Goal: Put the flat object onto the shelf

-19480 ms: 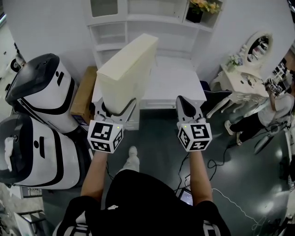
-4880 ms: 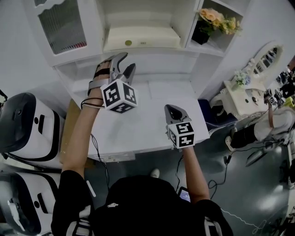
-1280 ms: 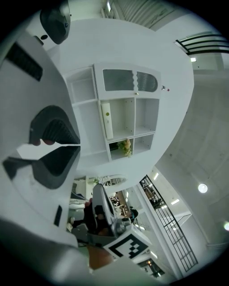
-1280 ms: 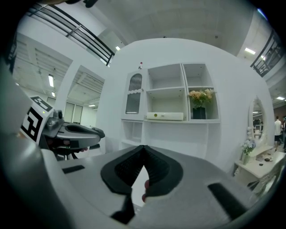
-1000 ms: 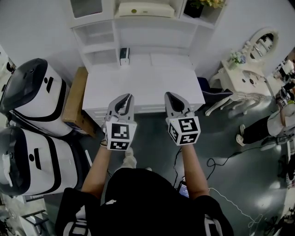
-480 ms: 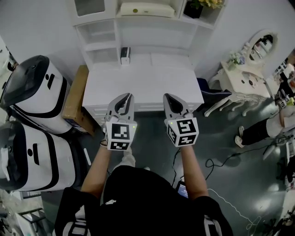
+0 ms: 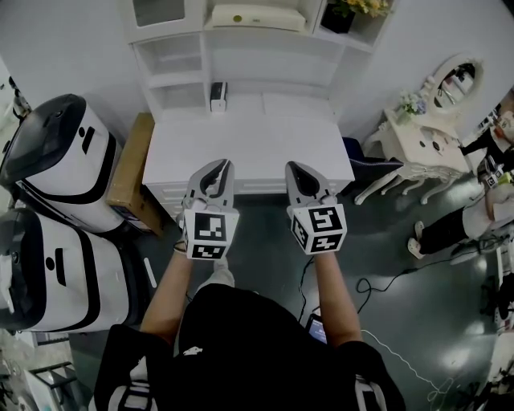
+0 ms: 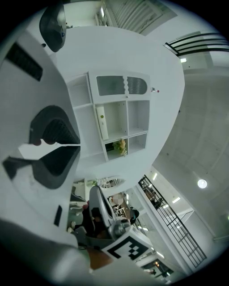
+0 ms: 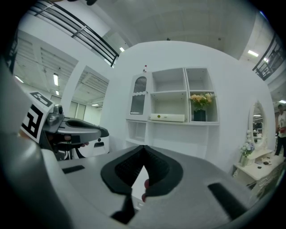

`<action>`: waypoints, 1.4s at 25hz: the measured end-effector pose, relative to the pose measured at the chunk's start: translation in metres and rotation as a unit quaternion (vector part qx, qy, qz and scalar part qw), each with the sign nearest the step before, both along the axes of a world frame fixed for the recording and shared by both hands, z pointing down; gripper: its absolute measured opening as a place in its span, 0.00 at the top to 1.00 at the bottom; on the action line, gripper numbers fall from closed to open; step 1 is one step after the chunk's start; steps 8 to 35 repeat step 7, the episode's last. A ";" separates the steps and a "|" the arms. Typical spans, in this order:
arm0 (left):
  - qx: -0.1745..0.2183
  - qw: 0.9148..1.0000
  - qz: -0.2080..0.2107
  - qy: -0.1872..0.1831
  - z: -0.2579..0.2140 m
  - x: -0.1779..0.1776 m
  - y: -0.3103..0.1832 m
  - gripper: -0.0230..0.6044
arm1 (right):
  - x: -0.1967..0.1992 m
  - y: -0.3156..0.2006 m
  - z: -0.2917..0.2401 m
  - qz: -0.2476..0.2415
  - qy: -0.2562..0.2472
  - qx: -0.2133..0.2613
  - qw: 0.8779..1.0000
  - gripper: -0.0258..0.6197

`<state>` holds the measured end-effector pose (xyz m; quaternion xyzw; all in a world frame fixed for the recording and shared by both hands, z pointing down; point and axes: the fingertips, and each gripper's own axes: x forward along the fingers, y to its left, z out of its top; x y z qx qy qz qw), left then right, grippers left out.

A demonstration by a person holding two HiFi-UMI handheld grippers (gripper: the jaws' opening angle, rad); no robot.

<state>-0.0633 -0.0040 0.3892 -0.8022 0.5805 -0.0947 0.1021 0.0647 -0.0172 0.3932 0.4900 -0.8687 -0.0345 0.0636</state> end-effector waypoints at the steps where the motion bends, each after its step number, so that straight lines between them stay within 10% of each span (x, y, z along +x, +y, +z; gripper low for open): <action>1: 0.000 1.000 0.000 0.000 0.000 0.000 0.000 0.94 | -0.001 0.000 0.000 0.000 0.001 0.000 1.000 0.96; 35: -0.008 1.000 -0.003 -0.011 0.004 -0.001 -0.003 0.94 | -0.002 -0.004 0.006 0.000 0.009 -0.003 1.000 0.96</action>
